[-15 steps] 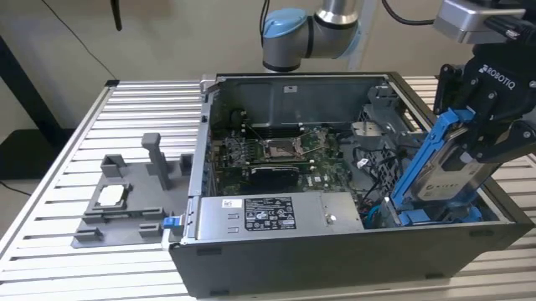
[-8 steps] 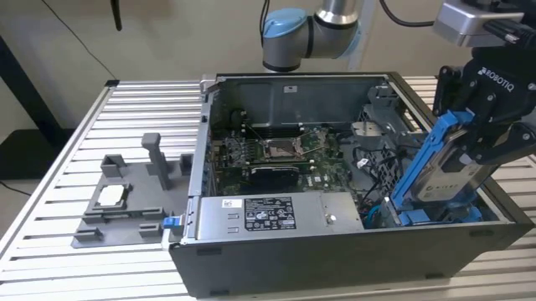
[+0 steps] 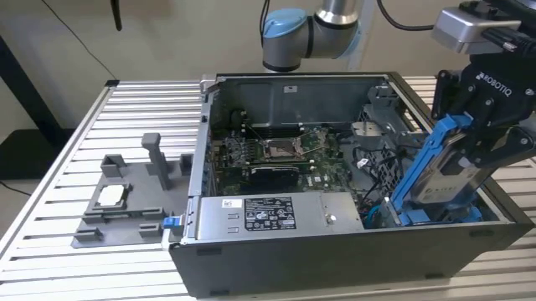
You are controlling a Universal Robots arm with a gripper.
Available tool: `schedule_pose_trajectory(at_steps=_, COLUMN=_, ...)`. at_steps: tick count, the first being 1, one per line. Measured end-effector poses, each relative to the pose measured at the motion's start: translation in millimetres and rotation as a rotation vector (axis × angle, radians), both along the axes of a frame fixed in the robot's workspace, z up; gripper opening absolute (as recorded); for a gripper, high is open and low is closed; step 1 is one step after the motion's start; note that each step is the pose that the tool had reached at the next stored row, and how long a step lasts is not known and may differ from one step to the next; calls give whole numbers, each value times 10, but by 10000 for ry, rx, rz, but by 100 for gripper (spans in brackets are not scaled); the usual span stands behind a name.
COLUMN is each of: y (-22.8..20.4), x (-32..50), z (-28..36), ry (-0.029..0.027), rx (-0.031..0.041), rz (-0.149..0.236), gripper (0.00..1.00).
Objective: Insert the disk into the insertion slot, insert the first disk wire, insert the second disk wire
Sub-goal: 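Insert the disk into the insertion slot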
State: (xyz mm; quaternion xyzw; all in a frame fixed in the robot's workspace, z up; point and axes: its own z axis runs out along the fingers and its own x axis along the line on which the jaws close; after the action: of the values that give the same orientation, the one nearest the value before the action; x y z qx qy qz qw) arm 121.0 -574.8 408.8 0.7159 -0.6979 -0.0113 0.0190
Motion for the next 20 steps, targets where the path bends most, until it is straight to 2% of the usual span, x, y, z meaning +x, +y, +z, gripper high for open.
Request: schedule_pose_trajectory(at_steps=20, y=0, x=4, z=-355, ry=3, rx=-1, rz=102, gripper=33)
